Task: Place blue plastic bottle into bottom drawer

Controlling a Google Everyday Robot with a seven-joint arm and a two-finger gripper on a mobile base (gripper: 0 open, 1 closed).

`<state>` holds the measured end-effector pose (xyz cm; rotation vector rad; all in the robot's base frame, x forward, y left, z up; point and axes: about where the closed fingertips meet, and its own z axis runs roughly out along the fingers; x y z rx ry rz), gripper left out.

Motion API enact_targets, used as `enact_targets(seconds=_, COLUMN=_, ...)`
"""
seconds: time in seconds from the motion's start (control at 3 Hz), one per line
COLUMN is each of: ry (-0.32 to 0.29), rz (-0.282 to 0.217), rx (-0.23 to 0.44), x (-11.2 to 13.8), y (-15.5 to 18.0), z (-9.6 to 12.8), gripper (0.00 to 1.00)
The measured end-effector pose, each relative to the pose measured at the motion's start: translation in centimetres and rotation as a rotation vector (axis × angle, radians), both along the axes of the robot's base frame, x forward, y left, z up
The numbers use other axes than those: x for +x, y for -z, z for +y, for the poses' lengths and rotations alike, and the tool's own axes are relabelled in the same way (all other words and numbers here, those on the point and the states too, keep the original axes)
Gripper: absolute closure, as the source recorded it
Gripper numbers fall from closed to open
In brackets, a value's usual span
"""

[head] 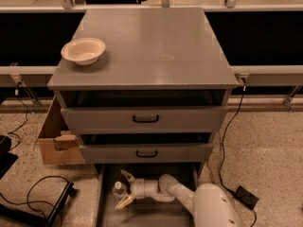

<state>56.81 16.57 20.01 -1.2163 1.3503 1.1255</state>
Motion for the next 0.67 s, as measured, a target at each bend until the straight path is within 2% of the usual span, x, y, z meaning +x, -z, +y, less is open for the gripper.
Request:
enact_targets(seconds=0.33, ry=0.067, rz=-0.033, rx=-0.062, x=1.3, y=-1.7, z=-2.6, gripper=0.0)
enact_targets(seconds=0.67, ry=0.18, rz=-0.095, rx=-0.149, x=2.7, y=-5.5, z=-7.4, gripper=0.0)
